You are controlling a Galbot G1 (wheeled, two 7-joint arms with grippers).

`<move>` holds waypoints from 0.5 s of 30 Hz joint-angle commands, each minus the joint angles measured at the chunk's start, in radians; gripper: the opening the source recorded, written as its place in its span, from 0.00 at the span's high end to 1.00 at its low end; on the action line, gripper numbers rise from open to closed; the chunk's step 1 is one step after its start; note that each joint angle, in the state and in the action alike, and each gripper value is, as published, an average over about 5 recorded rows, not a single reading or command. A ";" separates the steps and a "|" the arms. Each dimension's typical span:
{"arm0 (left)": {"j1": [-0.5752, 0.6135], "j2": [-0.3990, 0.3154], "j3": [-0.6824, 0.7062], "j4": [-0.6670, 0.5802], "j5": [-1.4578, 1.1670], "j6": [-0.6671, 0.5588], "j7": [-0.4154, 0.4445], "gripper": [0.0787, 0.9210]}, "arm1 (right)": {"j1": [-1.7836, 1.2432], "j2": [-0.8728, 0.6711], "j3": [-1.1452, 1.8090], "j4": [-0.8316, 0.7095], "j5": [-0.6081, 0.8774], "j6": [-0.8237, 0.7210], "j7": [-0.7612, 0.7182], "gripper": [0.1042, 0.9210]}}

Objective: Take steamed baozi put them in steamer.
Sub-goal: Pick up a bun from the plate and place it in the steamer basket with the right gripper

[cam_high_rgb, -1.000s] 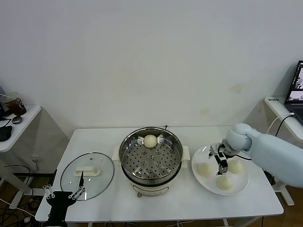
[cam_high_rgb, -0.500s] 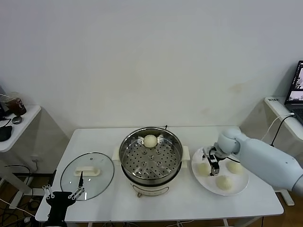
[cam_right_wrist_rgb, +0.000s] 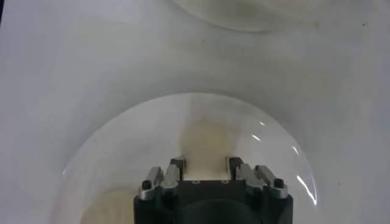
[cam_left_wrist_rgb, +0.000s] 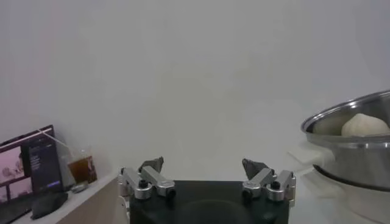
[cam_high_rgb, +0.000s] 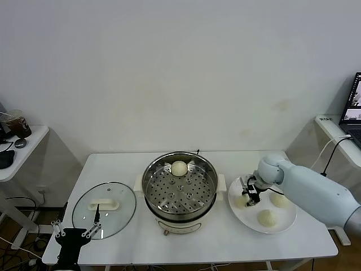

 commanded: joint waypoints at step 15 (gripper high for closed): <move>-0.056 0.032 0.033 0.006 -0.011 0.018 0.006 0.12 | 0.969 0.001 -0.554 0.291 0.617 -0.202 0.041 0.58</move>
